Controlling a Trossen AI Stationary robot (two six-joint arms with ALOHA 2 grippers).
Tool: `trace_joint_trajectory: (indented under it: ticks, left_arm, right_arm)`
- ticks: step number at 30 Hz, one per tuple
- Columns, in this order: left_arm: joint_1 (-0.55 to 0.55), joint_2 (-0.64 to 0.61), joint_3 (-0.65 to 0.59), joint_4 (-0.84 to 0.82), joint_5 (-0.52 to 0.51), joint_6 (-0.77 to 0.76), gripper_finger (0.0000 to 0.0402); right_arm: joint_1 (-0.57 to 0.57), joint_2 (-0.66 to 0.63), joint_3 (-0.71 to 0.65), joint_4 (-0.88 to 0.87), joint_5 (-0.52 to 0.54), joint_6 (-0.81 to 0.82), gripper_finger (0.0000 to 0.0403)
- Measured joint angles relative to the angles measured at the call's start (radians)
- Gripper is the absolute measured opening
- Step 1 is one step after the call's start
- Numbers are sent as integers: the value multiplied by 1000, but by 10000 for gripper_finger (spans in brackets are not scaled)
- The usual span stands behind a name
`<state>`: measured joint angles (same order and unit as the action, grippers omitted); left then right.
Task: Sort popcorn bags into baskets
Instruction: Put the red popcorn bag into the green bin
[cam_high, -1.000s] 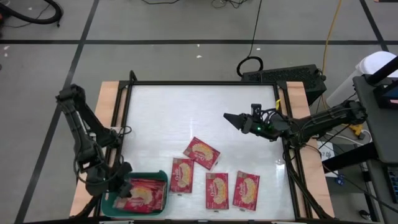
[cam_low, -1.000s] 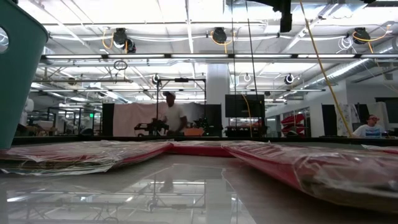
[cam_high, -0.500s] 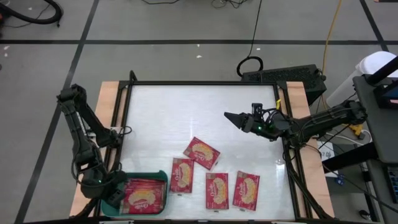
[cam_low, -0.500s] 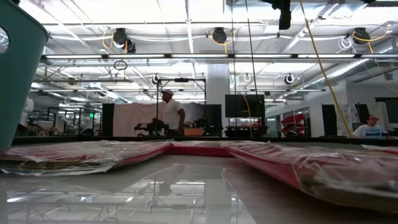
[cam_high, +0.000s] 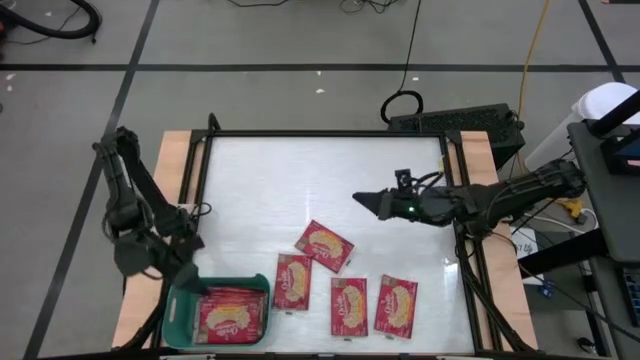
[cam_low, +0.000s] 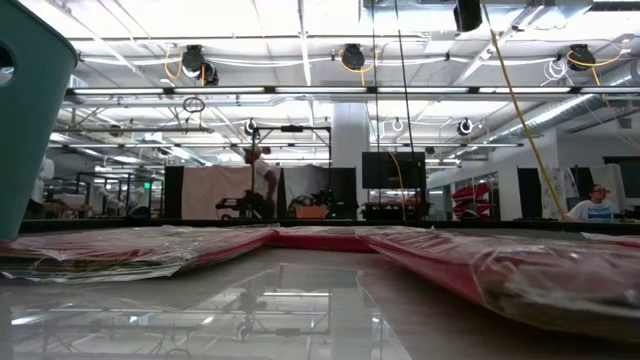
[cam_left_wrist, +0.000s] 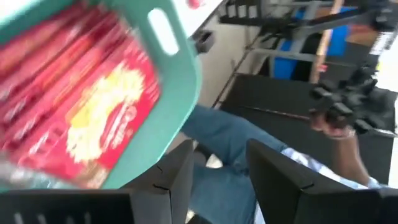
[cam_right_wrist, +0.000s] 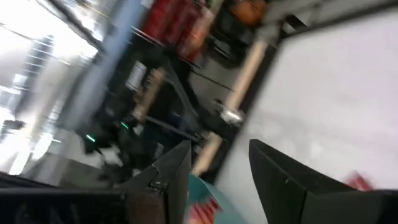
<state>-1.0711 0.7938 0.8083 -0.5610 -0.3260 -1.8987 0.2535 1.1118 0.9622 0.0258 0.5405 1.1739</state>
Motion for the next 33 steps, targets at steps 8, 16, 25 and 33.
trace_joint_trajectory:
  ticks: [8, 16, 25, 33]
  left_arm:
    - [182, -134, 0, -60, -25, 260, 152]
    - [370, -182, 0, -65, -26, 343, 152]
    - [503, -131, 0, 10, -25, 391, 152]
    - [573, -24, 0, 119, -94, 474, 152]
  right_arm:
    - [-5, 190, 178, -359, -164, 297, 157]
    - [-62, 387, 256, -212, -369, 224, 162]
    - [-274, 539, 447, -259, -696, -177, 177]
    - [-409, 653, 451, -225, -1070, -684, 193]
